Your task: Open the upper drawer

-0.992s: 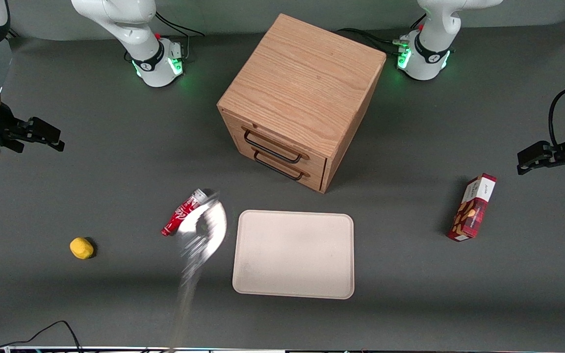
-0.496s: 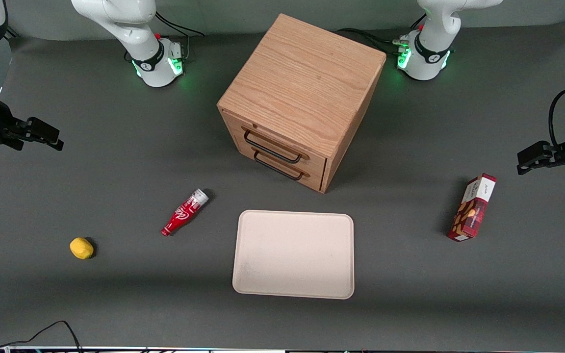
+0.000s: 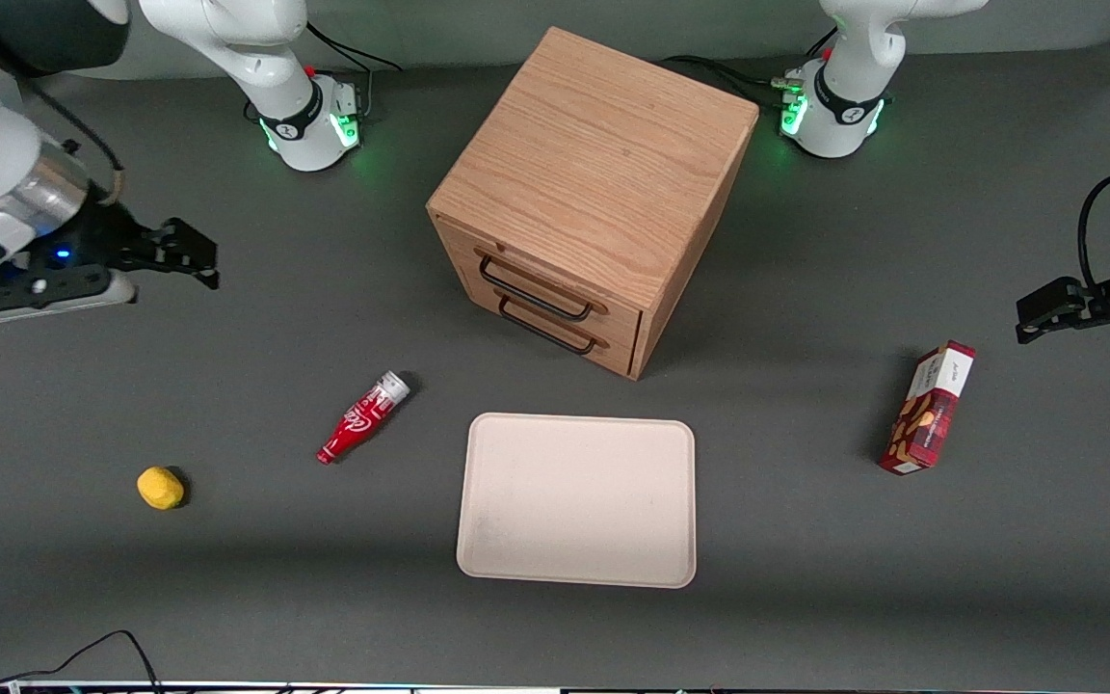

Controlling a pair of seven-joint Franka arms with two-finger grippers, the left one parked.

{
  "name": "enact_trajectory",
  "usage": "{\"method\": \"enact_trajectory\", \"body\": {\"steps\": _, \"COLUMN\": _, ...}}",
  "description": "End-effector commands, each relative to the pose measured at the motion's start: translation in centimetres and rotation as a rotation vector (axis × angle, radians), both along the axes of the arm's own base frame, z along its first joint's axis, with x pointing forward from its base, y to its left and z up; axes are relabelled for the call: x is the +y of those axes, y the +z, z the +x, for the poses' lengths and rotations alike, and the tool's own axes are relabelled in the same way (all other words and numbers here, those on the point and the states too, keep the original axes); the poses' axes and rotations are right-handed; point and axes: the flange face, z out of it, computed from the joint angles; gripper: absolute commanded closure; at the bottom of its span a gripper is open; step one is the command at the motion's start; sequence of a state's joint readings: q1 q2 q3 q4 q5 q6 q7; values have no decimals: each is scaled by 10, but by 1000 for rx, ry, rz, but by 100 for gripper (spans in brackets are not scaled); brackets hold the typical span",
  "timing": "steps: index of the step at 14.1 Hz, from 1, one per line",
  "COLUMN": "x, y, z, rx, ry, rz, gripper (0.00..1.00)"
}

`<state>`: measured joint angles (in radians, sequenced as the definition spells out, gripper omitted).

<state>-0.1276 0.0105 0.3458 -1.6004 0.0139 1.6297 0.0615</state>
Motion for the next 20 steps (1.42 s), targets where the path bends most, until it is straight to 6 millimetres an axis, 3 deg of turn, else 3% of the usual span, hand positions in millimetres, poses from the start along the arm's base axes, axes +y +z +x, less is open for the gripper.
{"method": "enact_trajectory", "body": {"steps": 1, "x": 21, "y": 6, "z": 9, "rx": -9, "ry": 43, "rz": 29, "gripper": 0}}
{"method": "enact_trajectory", "body": {"steps": 2, "x": 41, "y": 4, "z": 7, "rx": -17, "ry": 80, "rz": 39, "gripper": 0}}
{"method": "enact_trajectory", "body": {"steps": 4, "x": 110, "y": -9, "z": 0, "rx": -6, "ry": 201, "rz": 72, "gripper": 0}}
{"method": "enact_trajectory", "body": {"steps": 7, "x": 188, "y": -23, "z": -7, "rx": 29, "ry": 366, "rz": 177, "gripper": 0}}
{"method": "enact_trajectory", "body": {"steps": 9, "x": 237, "y": -45, "z": -15, "rx": 40, "ry": 454, "rz": 259, "gripper": 0}}
{"method": "enact_trajectory", "body": {"steps": 12, "x": 274, "y": -79, "z": -16, "rx": 23, "ry": 583, "rz": 256, "gripper": 0}}
{"method": "enact_trajectory", "body": {"steps": 15, "x": 284, "y": -110, "z": -10, "rx": 39, "ry": 725, "rz": 291, "gripper": 0}}
{"method": "enact_trajectory", "body": {"steps": 17, "x": 285, "y": -135, "z": -4, "rx": 70, "ry": 743, "rz": 310, "gripper": 0}}
{"method": "enact_trajectory", "body": {"steps": 20, "x": 294, "y": -158, "z": -2, "rx": 75, "ry": 755, "rz": 310, "gripper": 0}}
